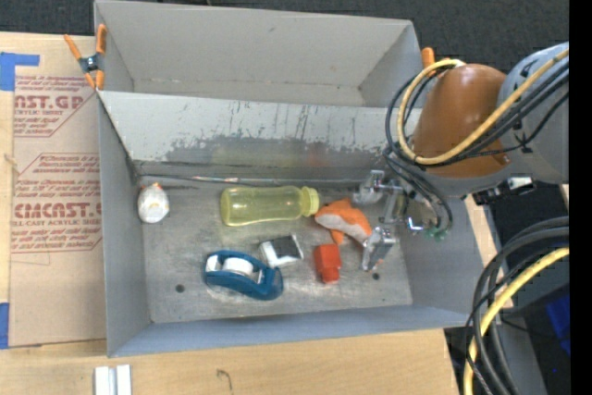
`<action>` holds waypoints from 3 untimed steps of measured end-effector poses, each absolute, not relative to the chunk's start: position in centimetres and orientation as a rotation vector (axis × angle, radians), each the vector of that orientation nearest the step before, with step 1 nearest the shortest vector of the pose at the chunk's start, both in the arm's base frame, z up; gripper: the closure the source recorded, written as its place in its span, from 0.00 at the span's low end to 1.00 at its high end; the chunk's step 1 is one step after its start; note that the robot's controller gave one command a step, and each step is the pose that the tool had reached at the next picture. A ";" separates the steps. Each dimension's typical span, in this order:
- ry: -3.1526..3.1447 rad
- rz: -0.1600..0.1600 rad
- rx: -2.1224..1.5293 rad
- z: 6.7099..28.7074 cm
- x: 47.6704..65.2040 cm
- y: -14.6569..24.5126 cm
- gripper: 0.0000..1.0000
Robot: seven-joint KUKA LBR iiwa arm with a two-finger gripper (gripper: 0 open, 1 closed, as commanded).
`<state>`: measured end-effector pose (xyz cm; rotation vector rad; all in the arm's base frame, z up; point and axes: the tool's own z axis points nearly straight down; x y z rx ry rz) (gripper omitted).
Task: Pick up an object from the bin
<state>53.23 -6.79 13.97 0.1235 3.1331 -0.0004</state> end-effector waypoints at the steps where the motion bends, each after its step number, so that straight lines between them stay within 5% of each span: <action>1: 3.097 -0.011 -0.218 8.1 55.7 -5.3 1.00; 2: 3.127 -0.007 -0.221 7.5 54.9 -5.3 0.00; 3: 3.096 -0.007 -0.220 8.0 55.7 -5.1 1.00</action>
Offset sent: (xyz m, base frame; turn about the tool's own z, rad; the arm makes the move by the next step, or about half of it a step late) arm 0.0000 0.0000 0.0000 0.0000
